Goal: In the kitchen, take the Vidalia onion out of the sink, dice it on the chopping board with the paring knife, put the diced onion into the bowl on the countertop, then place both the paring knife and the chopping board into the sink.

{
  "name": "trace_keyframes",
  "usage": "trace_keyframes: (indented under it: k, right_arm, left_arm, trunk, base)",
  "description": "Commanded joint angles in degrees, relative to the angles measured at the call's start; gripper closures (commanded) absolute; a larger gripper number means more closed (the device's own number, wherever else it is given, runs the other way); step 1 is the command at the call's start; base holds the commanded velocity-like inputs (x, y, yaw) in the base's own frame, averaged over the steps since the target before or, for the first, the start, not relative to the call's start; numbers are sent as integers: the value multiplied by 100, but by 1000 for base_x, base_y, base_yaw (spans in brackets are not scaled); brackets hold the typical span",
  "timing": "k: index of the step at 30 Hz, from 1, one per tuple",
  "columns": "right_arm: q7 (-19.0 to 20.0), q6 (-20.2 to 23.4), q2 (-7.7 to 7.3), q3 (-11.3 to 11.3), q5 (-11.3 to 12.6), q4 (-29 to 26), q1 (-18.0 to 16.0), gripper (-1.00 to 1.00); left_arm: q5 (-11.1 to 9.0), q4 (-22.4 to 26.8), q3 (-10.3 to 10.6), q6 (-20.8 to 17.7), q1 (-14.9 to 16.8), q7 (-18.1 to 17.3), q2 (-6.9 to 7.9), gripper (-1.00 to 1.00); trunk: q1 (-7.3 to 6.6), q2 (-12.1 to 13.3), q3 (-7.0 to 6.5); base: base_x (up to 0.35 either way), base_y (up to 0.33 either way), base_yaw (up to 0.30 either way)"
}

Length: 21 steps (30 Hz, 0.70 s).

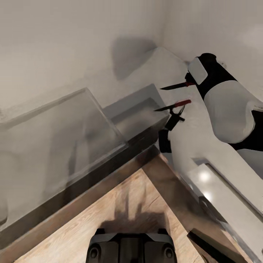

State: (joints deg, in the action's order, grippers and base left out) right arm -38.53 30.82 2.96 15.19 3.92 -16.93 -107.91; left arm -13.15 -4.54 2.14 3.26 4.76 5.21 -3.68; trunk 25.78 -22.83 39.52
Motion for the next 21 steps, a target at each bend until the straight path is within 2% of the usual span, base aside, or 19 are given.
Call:
trace_keyframes:
  k: [1,5,9,11,16,19,21]
  right_arm:
    - [-23,21,1,-6,44,-12,-1,100]
    - [100,44,-4,14,84,-27,-1,100]
    - [357,63,-27,19,398,-29,-1,100]
    - [444,108,-30,10,628,-29,-1,100]
    - [569,184,111,-20,745,-29,-1,100]
    - [957,299,173,-15,755,-29,-1,100]
    - [1429,544,189,-4,760,-29,-1,100]
  left_arm:
    - [-44,-21,24,34,7,7,-2,-100]
    - [-41,-21,23,34,7,6,-1,-100]
    - [-41,-21,23,34,7,6,4,-100]
    - [-44,-21,23,34,7,6,11,-100]
    - [-40,-13,23,39,7,-12,97,-100]
    - [-39,-12,23,49,7,-24,135,-100]
    - [-38,-12,23,66,7,-32,148,-100]
  trunk:
    - [0,-8,-3]
    - [0,-8,-39]
    - [0,-8,-75]
    - [0,-8,-93]
    - [0,-8,-138]
    - [0,-8,-165]
    - [0,-8,-184]
  base:
    - [-339,0,0]
    - [-339,0,0]
    - [-339,0,0]
    - [-339,0,0]
    - [-339,0,0]
    - [-339,0,0]
    - [-339,0,0]
